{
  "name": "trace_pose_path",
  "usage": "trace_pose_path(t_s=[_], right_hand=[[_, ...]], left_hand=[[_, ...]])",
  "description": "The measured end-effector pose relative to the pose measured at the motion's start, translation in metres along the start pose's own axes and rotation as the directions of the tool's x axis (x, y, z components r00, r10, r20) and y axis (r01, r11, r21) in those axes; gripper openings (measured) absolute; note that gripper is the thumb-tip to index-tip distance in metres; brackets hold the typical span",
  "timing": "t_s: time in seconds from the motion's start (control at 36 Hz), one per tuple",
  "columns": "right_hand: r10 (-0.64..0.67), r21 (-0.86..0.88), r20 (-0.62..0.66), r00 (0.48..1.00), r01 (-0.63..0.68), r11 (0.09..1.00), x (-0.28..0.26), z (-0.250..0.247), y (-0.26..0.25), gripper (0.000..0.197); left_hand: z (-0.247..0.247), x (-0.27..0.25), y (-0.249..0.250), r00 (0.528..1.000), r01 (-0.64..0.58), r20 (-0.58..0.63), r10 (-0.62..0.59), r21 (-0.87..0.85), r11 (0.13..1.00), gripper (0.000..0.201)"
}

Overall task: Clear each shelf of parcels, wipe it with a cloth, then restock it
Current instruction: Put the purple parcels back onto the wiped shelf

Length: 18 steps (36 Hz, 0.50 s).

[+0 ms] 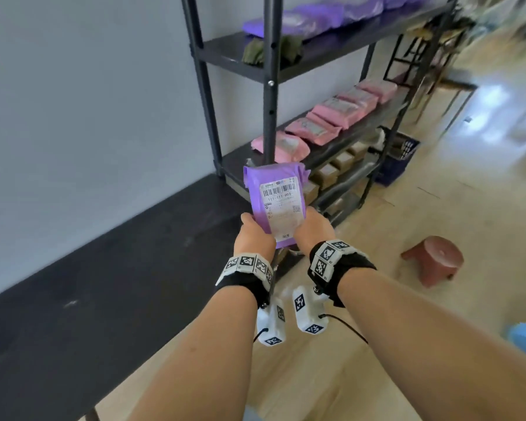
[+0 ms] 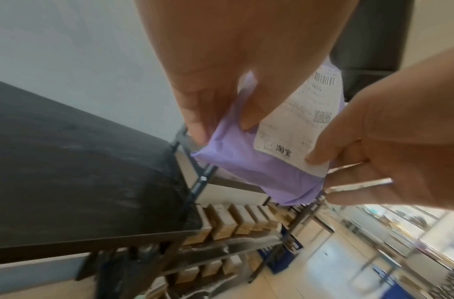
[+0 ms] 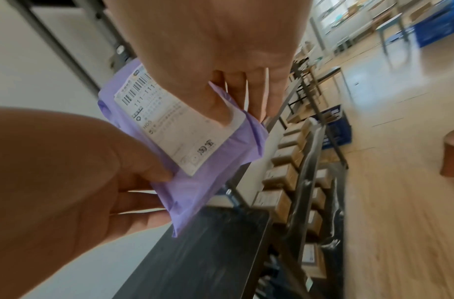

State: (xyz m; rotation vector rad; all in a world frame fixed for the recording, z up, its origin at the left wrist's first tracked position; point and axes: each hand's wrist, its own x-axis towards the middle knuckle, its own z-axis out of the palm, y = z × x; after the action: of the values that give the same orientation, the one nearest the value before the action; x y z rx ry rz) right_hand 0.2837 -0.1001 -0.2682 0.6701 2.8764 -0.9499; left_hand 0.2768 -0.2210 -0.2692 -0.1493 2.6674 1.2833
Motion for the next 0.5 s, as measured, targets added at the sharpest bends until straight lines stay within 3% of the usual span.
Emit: trace_pose_path(t_s=[0.25,0.5], right_hand=[[0.172,0.108,-0.162,0.972,-0.156,0.982,0.058,-0.103,0.073,0.028],[0.156,0.105,-0.247,0.956,-0.134,0.985,0.163,-0.181,0.090,0.025]], left_hand=[[0.082,0.015,0.112,0.964,-0.260,0.074,0.256,0.050,0.964,0.028],[0.131,0.098,0.202,0.905,-0.423,0.078,0.418,0.062,0.904,0.034]])
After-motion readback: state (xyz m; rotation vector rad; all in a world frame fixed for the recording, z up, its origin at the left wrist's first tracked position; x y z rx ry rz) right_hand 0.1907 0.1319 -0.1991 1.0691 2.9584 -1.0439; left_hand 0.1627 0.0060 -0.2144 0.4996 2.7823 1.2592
